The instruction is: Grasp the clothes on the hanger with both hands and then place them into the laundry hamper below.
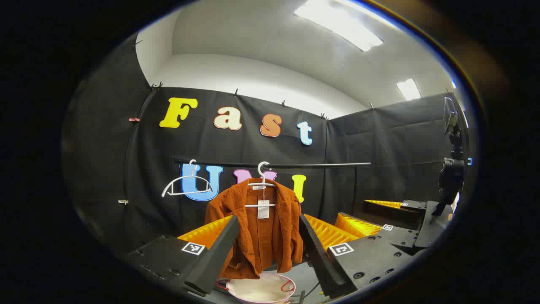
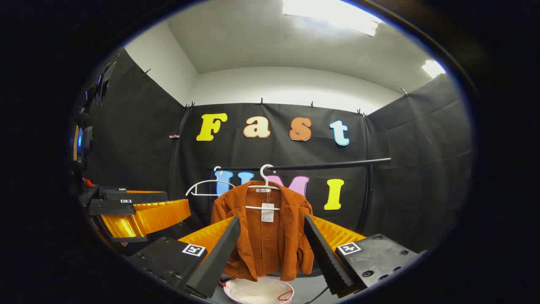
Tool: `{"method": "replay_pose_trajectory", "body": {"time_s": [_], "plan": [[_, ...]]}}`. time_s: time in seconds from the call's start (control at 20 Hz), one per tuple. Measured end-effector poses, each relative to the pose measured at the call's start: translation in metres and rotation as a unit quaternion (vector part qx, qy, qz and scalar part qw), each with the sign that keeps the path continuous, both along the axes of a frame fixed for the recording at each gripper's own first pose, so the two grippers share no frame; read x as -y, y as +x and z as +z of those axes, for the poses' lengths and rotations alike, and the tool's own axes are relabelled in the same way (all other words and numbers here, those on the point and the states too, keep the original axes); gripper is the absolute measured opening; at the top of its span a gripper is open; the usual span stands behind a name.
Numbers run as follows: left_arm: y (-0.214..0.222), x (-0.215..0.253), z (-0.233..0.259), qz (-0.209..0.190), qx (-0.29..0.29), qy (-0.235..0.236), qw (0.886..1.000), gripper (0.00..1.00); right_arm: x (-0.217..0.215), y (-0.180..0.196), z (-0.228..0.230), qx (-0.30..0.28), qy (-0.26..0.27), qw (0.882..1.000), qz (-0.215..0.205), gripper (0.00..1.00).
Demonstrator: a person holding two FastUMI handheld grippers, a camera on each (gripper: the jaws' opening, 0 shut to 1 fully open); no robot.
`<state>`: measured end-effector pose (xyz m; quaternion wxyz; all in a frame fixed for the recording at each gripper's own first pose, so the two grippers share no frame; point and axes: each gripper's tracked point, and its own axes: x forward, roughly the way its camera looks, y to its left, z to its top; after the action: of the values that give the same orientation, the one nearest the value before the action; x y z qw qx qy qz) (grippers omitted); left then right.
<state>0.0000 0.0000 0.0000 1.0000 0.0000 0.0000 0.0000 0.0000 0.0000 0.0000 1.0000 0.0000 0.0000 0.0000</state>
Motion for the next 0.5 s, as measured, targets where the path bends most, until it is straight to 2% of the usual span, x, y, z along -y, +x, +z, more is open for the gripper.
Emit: {"method": "replay_pose_trajectory", "body": {"time_s": [0.5], "plan": [[-0.0011,-0.0037,0.004,0.0,0.005,-0.007,1.0,0.92,-0.0079,-0.0003,0.0085,0.008,-0.009,1.0,0.001,0.97]]}}
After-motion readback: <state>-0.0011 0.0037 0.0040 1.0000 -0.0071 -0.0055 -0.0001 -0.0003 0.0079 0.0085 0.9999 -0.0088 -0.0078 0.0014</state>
